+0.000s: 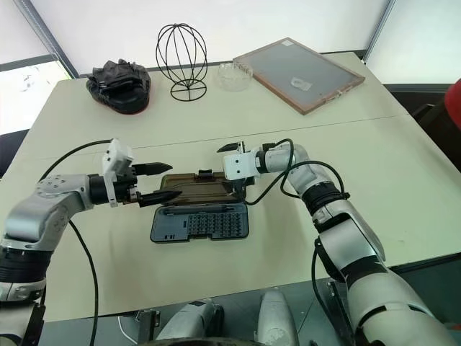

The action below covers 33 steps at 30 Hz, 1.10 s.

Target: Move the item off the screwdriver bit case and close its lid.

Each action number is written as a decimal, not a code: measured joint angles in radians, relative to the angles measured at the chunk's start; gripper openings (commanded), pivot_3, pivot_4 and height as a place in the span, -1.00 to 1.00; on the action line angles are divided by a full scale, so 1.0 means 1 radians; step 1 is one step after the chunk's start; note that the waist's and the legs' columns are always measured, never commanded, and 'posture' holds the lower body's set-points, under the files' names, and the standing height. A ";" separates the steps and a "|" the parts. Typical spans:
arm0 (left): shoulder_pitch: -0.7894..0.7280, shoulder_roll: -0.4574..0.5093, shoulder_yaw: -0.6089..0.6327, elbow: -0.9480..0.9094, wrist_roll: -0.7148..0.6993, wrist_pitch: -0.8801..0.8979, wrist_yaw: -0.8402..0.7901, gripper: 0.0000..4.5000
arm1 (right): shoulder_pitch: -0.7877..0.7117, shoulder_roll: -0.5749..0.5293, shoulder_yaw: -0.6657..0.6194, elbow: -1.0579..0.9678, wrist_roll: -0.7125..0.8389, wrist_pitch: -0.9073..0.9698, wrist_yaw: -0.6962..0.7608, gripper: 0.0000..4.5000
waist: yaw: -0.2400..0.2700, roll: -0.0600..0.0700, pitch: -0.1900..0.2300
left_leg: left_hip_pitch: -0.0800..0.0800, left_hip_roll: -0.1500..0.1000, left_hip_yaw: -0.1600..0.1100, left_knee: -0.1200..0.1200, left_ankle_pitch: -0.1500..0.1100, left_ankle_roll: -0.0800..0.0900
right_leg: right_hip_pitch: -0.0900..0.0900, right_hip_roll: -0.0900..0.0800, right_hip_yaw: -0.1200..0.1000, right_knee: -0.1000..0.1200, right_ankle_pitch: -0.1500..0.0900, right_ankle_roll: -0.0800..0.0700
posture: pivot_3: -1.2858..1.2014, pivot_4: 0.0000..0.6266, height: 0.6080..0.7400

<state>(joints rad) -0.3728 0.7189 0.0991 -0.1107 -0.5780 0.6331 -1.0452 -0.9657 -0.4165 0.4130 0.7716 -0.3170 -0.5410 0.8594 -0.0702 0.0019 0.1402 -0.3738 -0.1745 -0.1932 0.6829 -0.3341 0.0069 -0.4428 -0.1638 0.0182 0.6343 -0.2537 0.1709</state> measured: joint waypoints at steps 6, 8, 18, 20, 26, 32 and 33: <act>0.130 0.078 0.091 -0.156 -0.121 0.127 -0.001 0.76 | 0.121 -0.026 -0.141 -0.341 0.167 0.241 0.032 0.85 | -0.001 0.000 0.000 | 0.001 0.000 0.000 -0.001 0.000 0.000 | 0.000 0.000 0.000 0.006 0.000 0.000 | 0.03 -0.52 1.00; 0.207 0.074 0.082 -0.193 -0.121 0.123 0.004 0.40 | 0.170 -0.028 -0.161 -0.430 0.206 0.322 0.038 0.85 | 0.002 0.000 0.000 | 0.001 0.000 0.000 0.000 0.000 0.000 | 0.000 0.000 0.000 0.006 0.000 0.000 | 0.03 -0.52 1.00; 0.342 0.053 -0.063 -0.253 0.049 -0.048 0.029 -0.99 | 0.197 -0.018 -0.169 -0.458 0.234 0.449 0.031 0.85 | 0.029 0.001 0.000 | 0.001 0.000 0.002 0.001 0.000 0.000 | 0.001 -0.001 0.002 0.002 0.000 0.000 | 0.03 -0.52 1.00; 0.326 0.033 -0.083 -0.228 0.090 -0.081 0.057 -0.99 | 0.183 -0.003 -0.169 -0.437 0.245 0.467 0.031 0.85 | 0.029 0.001 0.000 | 0.001 0.000 0.002 0.001 0.000 0.000 | 0.001 -0.001 0.002 0.002 0.000 0.000 | 0.03 -0.52 1.00; 0.307 0.018 -0.124 -0.139 0.205 -0.231 0.086 -0.99 | 0.139 0.037 -0.173 -0.318 0.281 0.615 0.041 0.85 | 0.027 0.000 0.000 | 0.002 0.000 0.002 0.001 0.000 0.000 | 0.002 -0.001 0.001 0.001 0.000 0.000 | 0.03 -0.52 1.00; 0.343 0.065 -0.130 -0.143 0.218 -0.285 0.031 -0.99 | 0.075 0.051 -0.147 -0.172 0.280 0.737 0.114 0.85 | 0.025 0.001 0.000 | 0.002 0.000 0.002 0.001 0.000 0.000 | 0.002 -0.001 0.001 0.002 0.000 0.000 | 0.03 -0.52 1.00; 0.348 0.065 -0.130 -0.143 0.218 -0.291 0.025 -0.99 | 0.058 0.056 -0.135 -0.143 0.268 0.743 0.117 0.85 | 0.025 0.001 0.000 | 0.002 0.000 0.002 0.001 0.000 0.000 | 0.002 -0.001 0.001 0.002 0.000 0.000 | 0.03 -0.52 1.00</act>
<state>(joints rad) -0.0246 0.7841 -0.0309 -0.2538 -0.3598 0.3425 -1.0201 -0.9073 -0.3604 0.2775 0.6281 -0.0493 0.2024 0.9768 -0.0448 0.0034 0.1400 -0.3716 -0.1743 -0.1908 0.6834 -0.3343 0.0066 -0.4410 -0.1645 0.0195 0.6360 -0.2537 0.1704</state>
